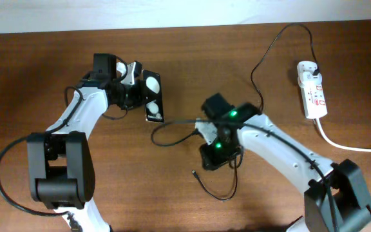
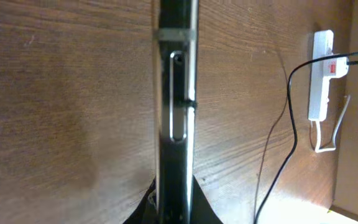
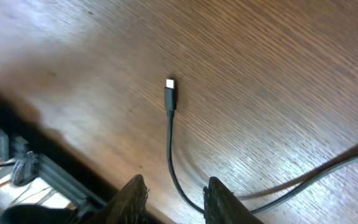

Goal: Plug charger to phone and switch on socket
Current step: 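Move the right gripper down over the black USB-C cable plug, then lower the right gripper and close it on the cable plug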

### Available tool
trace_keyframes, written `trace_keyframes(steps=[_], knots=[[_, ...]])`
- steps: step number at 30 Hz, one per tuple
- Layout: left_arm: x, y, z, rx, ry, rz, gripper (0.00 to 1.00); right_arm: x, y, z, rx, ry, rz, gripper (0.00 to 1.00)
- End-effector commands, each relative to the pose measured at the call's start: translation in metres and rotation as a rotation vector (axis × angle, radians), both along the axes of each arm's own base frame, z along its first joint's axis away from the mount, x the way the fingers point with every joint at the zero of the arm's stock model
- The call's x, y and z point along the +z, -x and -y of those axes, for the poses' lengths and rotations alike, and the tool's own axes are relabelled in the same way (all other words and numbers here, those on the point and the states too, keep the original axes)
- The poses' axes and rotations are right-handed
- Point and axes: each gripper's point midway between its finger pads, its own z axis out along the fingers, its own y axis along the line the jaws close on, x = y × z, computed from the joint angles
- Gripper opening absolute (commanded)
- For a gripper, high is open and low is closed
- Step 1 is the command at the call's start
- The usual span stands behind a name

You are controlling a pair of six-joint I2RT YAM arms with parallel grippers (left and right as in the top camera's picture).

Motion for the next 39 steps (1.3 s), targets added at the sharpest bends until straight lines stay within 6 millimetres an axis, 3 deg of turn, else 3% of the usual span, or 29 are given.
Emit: trace_keyframes(steps=[1,4,5,6,10,27,32,33,35,39], knots=[[-0.013,0.012,0.006,-0.037,0.075,-0.008,0.00,-0.009,0.002,0.010,-0.115,0.195,0.070,0.33],[0.003,0.014,0.014,-0.090,0.235,0.048,0.00,-0.016,0.015,0.008,-0.132,0.264,0.084,0.36],[0.007,0.015,0.013,-0.095,0.267,0.049,0.00,-0.018,0.021,0.006,-0.113,0.268,0.082,0.41],[0.008,0.014,0.011,-0.093,0.275,0.050,0.00,-0.019,0.026,0.005,-0.097,0.272,0.079,0.52],[0.008,0.014,0.009,-0.089,0.275,0.050,0.00,-0.032,0.044,-0.001,-0.064,0.245,0.035,0.57],[0.008,0.013,0.009,-0.089,0.274,0.054,0.00,-0.076,0.043,-0.005,-0.085,0.247,0.032,0.56],[0.008,0.013,0.009,-0.089,0.274,0.054,0.00,-0.078,0.037,-0.014,-0.088,0.210,0.048,0.46],[0.008,0.013,0.009,-0.089,0.274,0.054,0.00,-0.078,0.036,-0.014,-0.090,0.205,0.050,0.38],[0.008,0.013,0.009,-0.089,0.274,0.054,0.00,-0.077,0.037,-0.016,-0.090,0.198,0.045,0.30],[0.008,0.013,0.009,-0.087,0.271,0.054,0.00,-0.079,0.039,-0.014,-0.088,0.208,0.037,0.30]])
